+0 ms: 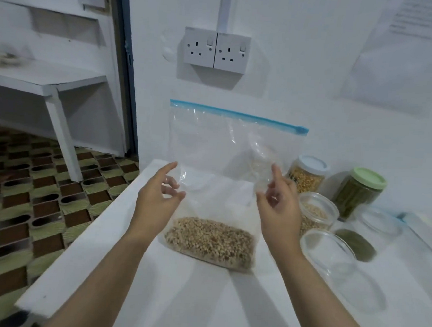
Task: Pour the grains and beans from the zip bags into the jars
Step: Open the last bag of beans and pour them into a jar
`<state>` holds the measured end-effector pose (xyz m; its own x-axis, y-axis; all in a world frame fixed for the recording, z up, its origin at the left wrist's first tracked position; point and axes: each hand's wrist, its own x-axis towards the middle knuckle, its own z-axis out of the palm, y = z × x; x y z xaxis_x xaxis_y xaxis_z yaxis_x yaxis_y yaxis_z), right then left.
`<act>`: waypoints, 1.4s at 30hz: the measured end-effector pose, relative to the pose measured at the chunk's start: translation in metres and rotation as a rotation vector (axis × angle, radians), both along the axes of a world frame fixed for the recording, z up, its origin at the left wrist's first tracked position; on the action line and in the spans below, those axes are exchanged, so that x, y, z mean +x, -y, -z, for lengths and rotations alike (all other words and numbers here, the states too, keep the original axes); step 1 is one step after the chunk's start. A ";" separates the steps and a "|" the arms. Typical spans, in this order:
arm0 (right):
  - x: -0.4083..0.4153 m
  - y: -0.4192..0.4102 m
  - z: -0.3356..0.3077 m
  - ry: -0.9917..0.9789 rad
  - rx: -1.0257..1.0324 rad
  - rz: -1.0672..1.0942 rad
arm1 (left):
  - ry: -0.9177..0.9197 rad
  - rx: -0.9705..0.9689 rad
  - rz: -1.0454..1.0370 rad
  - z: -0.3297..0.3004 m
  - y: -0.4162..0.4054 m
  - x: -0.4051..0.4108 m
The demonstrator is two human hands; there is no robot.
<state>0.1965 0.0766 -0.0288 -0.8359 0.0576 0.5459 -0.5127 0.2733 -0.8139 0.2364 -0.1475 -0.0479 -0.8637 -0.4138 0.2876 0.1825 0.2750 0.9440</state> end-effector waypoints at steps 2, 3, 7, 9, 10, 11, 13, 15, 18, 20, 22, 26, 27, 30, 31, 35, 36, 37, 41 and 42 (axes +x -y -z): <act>0.026 -0.021 0.006 -0.015 -0.055 -0.017 | 0.013 0.016 0.005 0.001 -0.019 0.029; 0.037 -0.030 0.009 -0.024 -0.074 -0.028 | 0.015 0.022 0.007 0.002 -0.027 0.040; 0.068 -0.047 0.009 0.009 -0.083 -0.063 | 0.007 -0.020 -0.023 0.005 -0.048 0.070; 0.078 -0.050 0.006 -0.016 -0.033 -0.092 | -0.005 -0.048 -0.070 0.002 -0.053 0.077; 0.081 -0.052 0.004 -0.048 0.000 -0.103 | -0.009 -0.064 -0.091 0.000 -0.056 0.079; 0.082 -0.054 0.001 -0.084 0.026 -0.106 | -0.012 -0.085 -0.105 -0.003 -0.058 0.081; 0.082 -0.056 -0.007 -0.159 0.046 -0.099 | -0.028 -0.156 -0.142 -0.007 -0.063 0.084; 0.080 -0.058 -0.017 -0.224 0.031 -0.081 | -0.055 -0.245 -0.201 -0.011 -0.070 0.086; 0.077 -0.058 -0.035 -0.339 0.037 -0.043 | -0.132 -0.338 -0.206 -0.017 -0.083 0.085; 0.076 -0.056 -0.047 -0.363 0.009 -0.060 | -0.205 -0.384 -0.163 -0.022 -0.093 0.081; 0.077 -0.055 -0.058 -0.357 -0.018 -0.085 | -0.277 -0.408 -0.118 -0.033 -0.104 0.078; 0.088 -0.057 -0.072 -0.300 -0.111 -0.198 | -0.412 -0.419 -0.071 -0.068 -0.132 0.084; 0.093 -0.058 -0.073 -0.291 -0.122 -0.228 | -0.451 -0.414 -0.068 -0.077 -0.138 0.089; 0.108 -0.064 -0.070 -0.282 -0.121 -0.292 | -0.558 -0.410 -0.037 -0.094 -0.155 0.105; 0.111 -0.066 -0.069 -0.279 -0.129 -0.303 | -0.571 -0.409 -0.017 -0.095 -0.160 0.108; 0.118 -0.073 -0.066 -0.251 -0.170 -0.342 | -0.549 -0.402 0.008 -0.092 -0.170 0.107; 0.119 -0.074 -0.066 -0.241 -0.184 -0.351 | -0.534 -0.403 0.006 -0.092 -0.172 0.106; 0.119 -0.076 -0.066 -0.234 -0.196 -0.357 | -0.520 -0.412 0.002 -0.093 -0.173 0.105; 0.120 -0.086 -0.070 -0.237 -0.155 -0.338 | -0.496 -0.427 0.031 -0.099 -0.173 0.101; 0.120 -0.089 -0.071 -0.239 -0.138 -0.330 | -0.496 -0.419 0.047 -0.100 -0.173 0.100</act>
